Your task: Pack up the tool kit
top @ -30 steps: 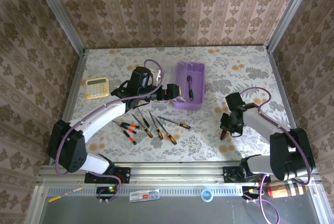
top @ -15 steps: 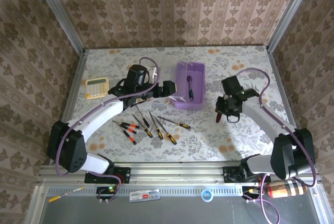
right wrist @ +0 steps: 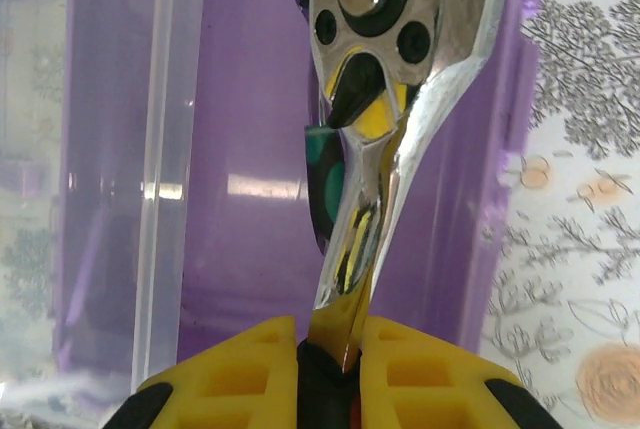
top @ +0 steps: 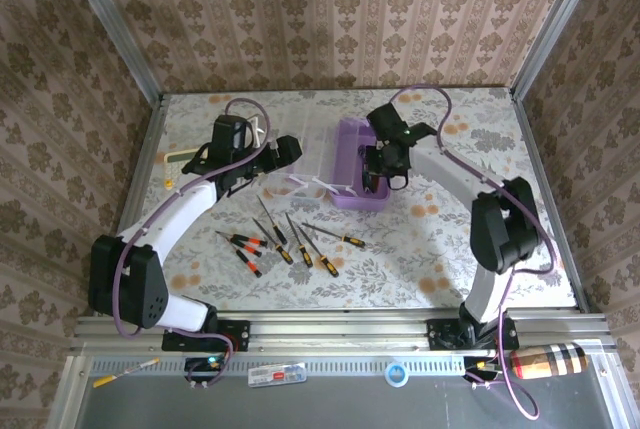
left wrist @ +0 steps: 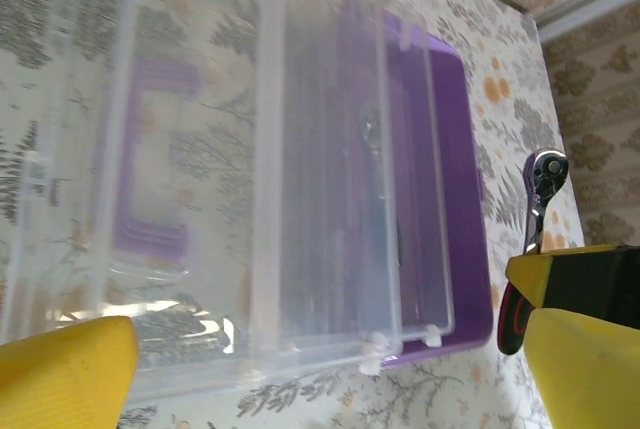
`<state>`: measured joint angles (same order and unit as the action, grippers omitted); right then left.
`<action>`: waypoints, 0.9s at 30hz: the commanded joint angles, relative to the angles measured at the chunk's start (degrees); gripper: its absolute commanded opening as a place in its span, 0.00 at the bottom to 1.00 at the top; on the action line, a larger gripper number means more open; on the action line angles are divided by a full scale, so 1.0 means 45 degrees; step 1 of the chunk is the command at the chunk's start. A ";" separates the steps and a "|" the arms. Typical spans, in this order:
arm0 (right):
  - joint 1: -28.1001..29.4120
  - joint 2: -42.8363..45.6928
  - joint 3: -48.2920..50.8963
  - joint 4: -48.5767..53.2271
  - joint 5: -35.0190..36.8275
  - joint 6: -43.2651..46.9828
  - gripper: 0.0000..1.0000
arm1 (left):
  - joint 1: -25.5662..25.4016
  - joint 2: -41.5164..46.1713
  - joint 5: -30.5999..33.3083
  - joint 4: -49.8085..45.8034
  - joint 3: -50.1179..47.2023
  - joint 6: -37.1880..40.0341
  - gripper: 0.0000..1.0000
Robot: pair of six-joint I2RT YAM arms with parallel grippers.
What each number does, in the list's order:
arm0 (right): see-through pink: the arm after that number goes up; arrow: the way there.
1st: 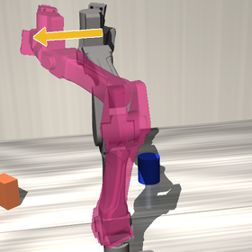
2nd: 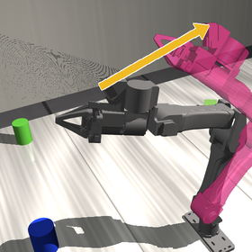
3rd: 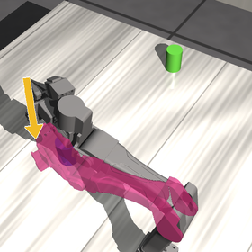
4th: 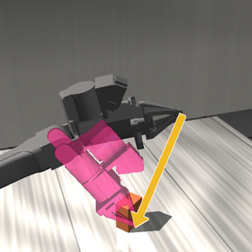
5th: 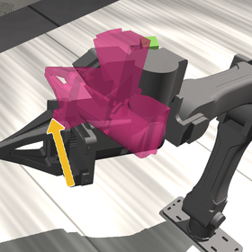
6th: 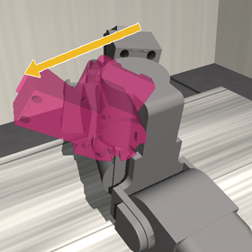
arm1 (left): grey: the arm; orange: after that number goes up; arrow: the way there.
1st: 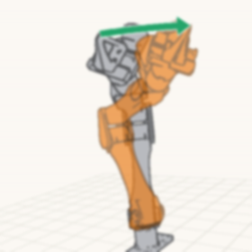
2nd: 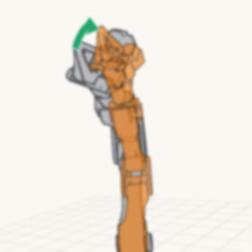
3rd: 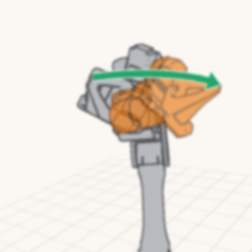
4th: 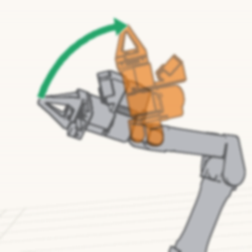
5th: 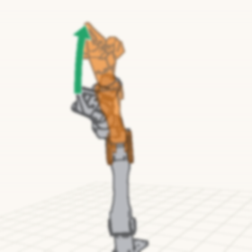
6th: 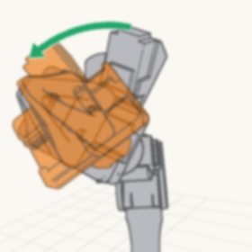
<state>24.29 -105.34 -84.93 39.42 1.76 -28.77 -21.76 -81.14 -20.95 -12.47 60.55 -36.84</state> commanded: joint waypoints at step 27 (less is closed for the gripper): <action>-0.1063 -0.4159 -0.3120 0.0581 -0.1104 0.0423 0.11 | -0.0009 0.0040 -0.0188 0.0220 0.0114 -0.0309 1.00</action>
<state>19.97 -122.98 -96.84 40.95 -1.74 -26.11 -21.76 -81.14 -21.19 -12.43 60.55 -37.50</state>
